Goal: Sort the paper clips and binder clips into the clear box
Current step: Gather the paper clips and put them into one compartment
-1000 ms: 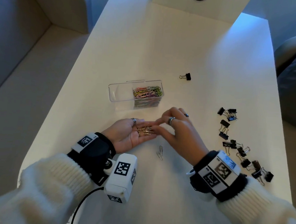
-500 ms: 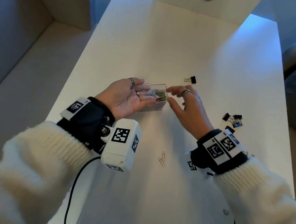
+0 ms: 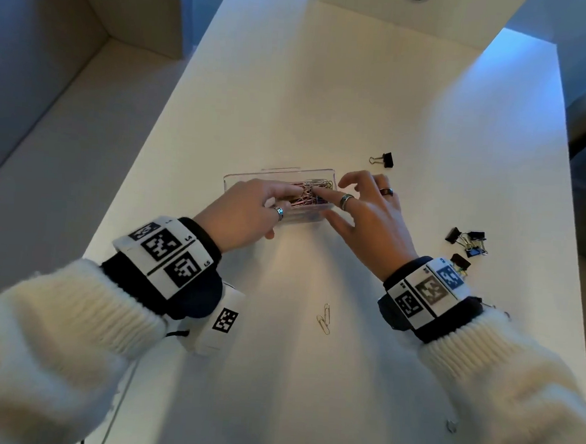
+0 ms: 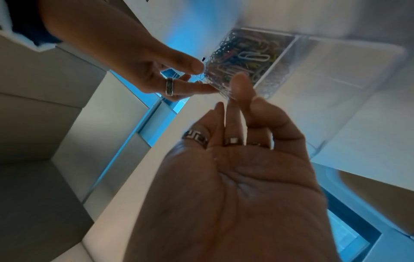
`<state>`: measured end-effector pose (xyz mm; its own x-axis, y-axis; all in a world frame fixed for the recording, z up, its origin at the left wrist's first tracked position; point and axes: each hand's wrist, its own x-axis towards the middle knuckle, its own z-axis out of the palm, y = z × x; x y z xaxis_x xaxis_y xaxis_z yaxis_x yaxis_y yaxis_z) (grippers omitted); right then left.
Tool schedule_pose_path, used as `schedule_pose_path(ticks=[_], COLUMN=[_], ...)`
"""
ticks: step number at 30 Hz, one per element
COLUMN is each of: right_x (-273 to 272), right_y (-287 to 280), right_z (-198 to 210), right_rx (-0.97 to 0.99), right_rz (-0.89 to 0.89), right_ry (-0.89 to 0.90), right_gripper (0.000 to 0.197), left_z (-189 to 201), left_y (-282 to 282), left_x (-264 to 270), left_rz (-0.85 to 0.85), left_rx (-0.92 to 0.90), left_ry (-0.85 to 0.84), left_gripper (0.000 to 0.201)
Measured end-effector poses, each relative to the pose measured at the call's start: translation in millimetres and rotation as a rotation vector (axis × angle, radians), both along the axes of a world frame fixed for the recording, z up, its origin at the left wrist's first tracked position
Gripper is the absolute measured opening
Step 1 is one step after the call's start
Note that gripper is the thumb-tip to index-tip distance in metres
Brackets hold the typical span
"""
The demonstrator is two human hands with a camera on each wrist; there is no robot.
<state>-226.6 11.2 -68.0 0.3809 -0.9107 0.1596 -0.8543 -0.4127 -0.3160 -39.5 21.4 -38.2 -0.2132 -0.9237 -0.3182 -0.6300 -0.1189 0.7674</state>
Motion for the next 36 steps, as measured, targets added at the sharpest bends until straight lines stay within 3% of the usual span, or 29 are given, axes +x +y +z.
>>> schedule_pose_path(ticks=[6, 9, 12, 14, 16, 26, 32, 36], right_x=[-8.7, -14.9, -25.0, -30.6, -34.1, -52.8, -61.1, -62.3], right_y=[3.7, 17.3, 35.1, 46.6, 56.8, 75.4, 86.4, 90.4], right_z=[3.4, 4.9, -0.2, -8.5, -17.7, -28.1, -27.5, -24.9], right_rx=[-0.008, 0.136, 0.422, 0.646, 0.749, 0.653, 0.593, 0.645], right_rz=[-0.018, 0.030, 0.189, 0.293, 0.305, 0.198, 0.216, 0.157], right_ry=[-0.143, -0.302, -0.164, -0.022, 0.076, 0.106, 0.149, 0.012], right_gripper=[0.030, 0.021, 0.016, 0.021, 0.024, 0.014, 0.016, 0.016], left_z=[2.5, 4.4, -6.0, -20.3, -34.3, -57.2, -60.6, -64.6], left_y=[2.9, 20.0, 42.6, 56.1, 67.4, 82.6, 85.0, 86.8], left_x=[4.7, 3.9, -1.6, -6.0, -11.6, -49.5, -59.9, -62.7], left_rz=[0.047, 0.053, -0.120, -0.298, -0.412, -0.489, -0.509, -0.619], left_rx=[-0.129, -0.212, -0.165, -0.117, -0.060, -0.046, -0.117, -0.178], left_ry=[0.081, 0.166, 0.151, 0.043, -0.087, -0.313, -0.380, -0.504], left_gripper=[0.034, 0.028, 0.019, 0.015, 0.016, 0.034, 0.018, 0.022])
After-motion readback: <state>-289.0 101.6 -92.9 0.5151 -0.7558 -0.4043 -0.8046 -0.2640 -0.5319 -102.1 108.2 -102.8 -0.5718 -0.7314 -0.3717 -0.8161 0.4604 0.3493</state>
